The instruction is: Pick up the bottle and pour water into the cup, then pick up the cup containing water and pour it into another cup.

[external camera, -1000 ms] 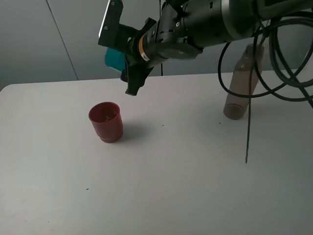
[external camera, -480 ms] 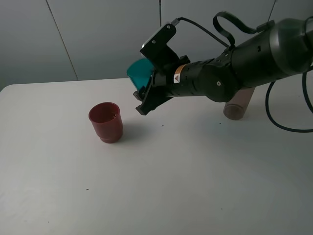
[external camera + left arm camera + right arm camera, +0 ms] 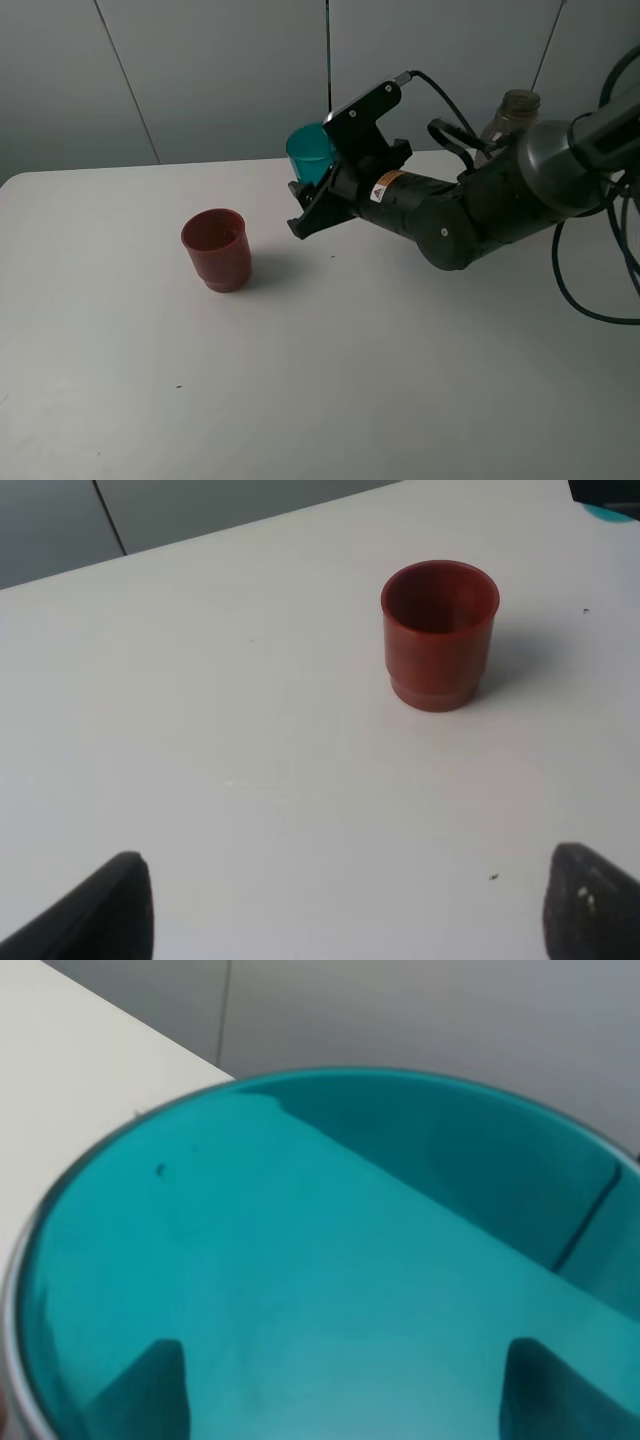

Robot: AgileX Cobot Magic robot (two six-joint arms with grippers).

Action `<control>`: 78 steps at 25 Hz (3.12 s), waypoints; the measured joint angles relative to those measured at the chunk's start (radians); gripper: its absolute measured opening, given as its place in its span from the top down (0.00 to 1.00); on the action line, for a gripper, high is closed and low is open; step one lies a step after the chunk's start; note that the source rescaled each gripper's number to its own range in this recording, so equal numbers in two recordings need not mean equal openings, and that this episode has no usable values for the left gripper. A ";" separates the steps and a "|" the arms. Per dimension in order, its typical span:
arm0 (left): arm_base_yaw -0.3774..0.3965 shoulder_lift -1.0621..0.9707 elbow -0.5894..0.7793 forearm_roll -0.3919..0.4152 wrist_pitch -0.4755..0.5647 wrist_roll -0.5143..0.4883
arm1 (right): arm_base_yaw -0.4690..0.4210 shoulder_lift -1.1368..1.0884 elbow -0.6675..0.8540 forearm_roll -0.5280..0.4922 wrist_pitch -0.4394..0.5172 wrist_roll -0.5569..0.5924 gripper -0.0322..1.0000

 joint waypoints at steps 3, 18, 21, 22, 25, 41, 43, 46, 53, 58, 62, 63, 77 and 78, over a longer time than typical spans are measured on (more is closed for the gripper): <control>0.000 0.000 0.000 0.000 0.000 0.000 | 0.000 0.058 0.000 0.095 -0.041 0.000 0.92; 0.000 0.000 0.000 0.000 0.000 0.000 | 0.000 0.185 0.000 0.149 -0.097 0.000 0.92; 0.000 0.000 0.000 0.000 0.000 0.000 | 0.000 0.188 0.000 0.149 -0.069 0.000 0.92; 0.000 0.000 0.000 0.000 0.000 0.000 | 0.000 0.189 0.000 0.149 -0.060 0.000 0.92; 0.000 0.000 0.000 0.000 0.000 0.000 | 0.000 0.190 0.000 0.149 -0.043 0.000 0.92; 0.000 0.000 0.000 0.000 0.000 0.000 | 0.000 0.201 0.000 0.119 -0.025 0.000 0.44; 0.000 0.000 0.000 0.000 0.000 0.000 | 0.000 0.201 0.000 0.119 -0.027 0.000 0.14; 0.000 0.000 0.000 0.000 0.000 0.000 | 0.000 0.201 0.000 0.117 -0.029 0.000 0.02; 0.000 0.000 0.000 0.000 0.000 0.000 | 0.000 0.135 0.000 0.115 -0.027 0.000 0.01; 0.000 0.000 0.000 0.000 0.000 0.000 | 0.000 0.060 0.000 0.115 0.002 -0.005 0.01; 0.000 0.000 0.000 0.000 0.000 0.000 | 0.000 -0.008 0.002 0.115 0.034 -0.005 0.01; 0.000 0.000 0.000 0.000 0.000 0.002 | 0.000 -0.029 0.002 0.115 0.044 -0.005 0.01; 0.000 0.000 0.000 0.000 0.000 0.005 | 0.000 -0.393 0.002 0.127 0.379 -0.007 0.01; 0.000 0.000 0.000 0.000 0.000 0.005 | 0.000 -0.425 0.002 0.127 0.447 -0.007 0.01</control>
